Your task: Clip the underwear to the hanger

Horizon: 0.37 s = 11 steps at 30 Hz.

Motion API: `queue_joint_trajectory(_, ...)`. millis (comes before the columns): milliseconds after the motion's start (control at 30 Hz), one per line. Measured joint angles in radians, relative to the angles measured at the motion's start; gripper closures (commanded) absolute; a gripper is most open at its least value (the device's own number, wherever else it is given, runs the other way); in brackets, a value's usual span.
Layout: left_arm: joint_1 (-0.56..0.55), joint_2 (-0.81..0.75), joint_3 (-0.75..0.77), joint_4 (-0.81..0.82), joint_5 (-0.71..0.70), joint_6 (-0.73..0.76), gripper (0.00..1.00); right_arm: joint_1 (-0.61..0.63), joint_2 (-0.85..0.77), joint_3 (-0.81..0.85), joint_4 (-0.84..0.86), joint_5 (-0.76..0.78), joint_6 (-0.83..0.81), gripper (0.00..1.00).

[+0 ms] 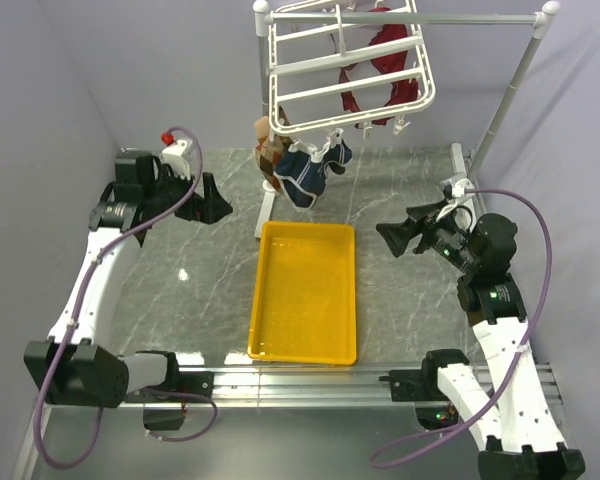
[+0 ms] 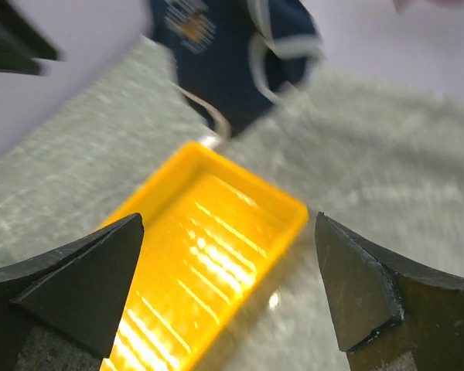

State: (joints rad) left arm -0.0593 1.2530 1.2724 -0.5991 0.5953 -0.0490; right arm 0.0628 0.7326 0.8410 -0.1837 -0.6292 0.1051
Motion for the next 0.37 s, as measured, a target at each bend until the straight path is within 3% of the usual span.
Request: queue_joint_trajectory(367,0.0,-0.183,-0.259,0.056,-0.139,0.003,0.0,-0.116,-0.049,-0.154,-0.136,0.092,0.001,0.01)
